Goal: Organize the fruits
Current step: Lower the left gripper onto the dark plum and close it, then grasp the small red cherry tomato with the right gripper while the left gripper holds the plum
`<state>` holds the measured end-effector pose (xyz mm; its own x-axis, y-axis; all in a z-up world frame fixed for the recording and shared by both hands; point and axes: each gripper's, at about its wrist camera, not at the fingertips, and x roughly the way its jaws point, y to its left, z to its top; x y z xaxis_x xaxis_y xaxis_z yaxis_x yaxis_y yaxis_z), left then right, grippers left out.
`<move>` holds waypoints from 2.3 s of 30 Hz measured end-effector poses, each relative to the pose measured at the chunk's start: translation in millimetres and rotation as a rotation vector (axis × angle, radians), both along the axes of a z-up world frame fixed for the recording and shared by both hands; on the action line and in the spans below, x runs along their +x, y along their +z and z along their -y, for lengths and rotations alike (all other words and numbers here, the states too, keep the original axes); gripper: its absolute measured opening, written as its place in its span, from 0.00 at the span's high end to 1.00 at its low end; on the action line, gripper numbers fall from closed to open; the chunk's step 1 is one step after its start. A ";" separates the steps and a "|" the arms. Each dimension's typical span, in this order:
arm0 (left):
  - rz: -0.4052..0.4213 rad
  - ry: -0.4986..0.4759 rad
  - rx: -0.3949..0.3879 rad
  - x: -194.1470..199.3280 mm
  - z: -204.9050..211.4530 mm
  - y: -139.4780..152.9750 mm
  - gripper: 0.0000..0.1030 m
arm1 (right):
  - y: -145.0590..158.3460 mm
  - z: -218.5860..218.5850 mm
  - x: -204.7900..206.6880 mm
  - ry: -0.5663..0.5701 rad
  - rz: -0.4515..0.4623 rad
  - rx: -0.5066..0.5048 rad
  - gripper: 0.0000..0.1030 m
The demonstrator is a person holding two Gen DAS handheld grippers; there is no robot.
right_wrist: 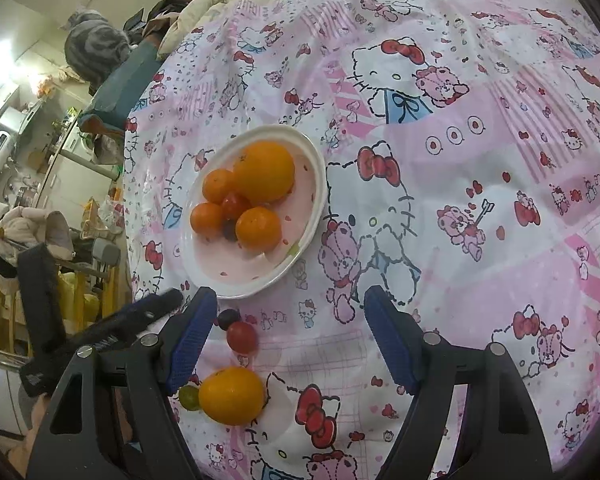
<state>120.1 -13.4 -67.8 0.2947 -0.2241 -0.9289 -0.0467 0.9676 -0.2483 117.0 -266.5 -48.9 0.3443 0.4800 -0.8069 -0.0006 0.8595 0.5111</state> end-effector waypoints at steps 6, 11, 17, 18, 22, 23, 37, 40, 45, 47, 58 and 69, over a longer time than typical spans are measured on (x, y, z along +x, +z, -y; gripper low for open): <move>-0.095 -0.030 -0.023 5.4 19.5 -25.8 0.59 | -2.1 5.2 1.4 -0.015 -0.018 0.021 0.24; -0.169 -0.003 -0.061 7.9 24.2 -39.5 0.65 | 0.7 9.4 0.8 -0.019 -0.013 0.037 0.24; -0.229 0.020 -0.088 5.1 25.5 -51.5 0.83 | 1.1 7.6 1.4 -0.012 -0.014 0.047 0.24; -0.234 0.018 -0.095 5.0 25.8 -50.9 0.83 | 1.1 6.7 1.1 -0.007 -0.014 0.045 0.24; -0.208 0.013 -0.075 2.6 23.1 -41.8 0.83 | -1.9 0.1 2.1 0.015 -0.024 0.038 0.24; -0.198 0.019 -0.072 2.7 19.1 -38.3 0.83 | -3.8 -3.2 2.4 0.027 -0.031 0.037 0.24; -0.090 0.098 -0.041 -10.4 -38.4 -3.8 0.83 | -54.9 -98.7 3.4 0.310 -0.130 -0.096 0.41; -0.080 0.090 -0.026 -12.9 -39.8 -1.6 0.83 | -61.9 -112.7 4.0 0.345 -0.136 -0.122 0.46; -0.073 0.090 -0.011 -18.0 -48.3 0.9 0.83 | -66.3 -126.3 0.8 0.390 -0.113 -0.193 0.71; -0.072 0.088 -0.008 -18.6 -47.2 0.7 0.83 | -63.8 -125.6 -0.7 0.397 -0.106 -0.180 0.71; -0.050 0.075 0.068 -18.6 -42.7 -1.9 0.83 | -49.6 -101.1 -4.9 0.346 -0.075 -0.141 0.71; -0.026 0.062 0.133 -12.8 -30.9 -1.2 0.83 | -31.8 -87.0 -5.3 0.314 -0.044 -0.098 0.71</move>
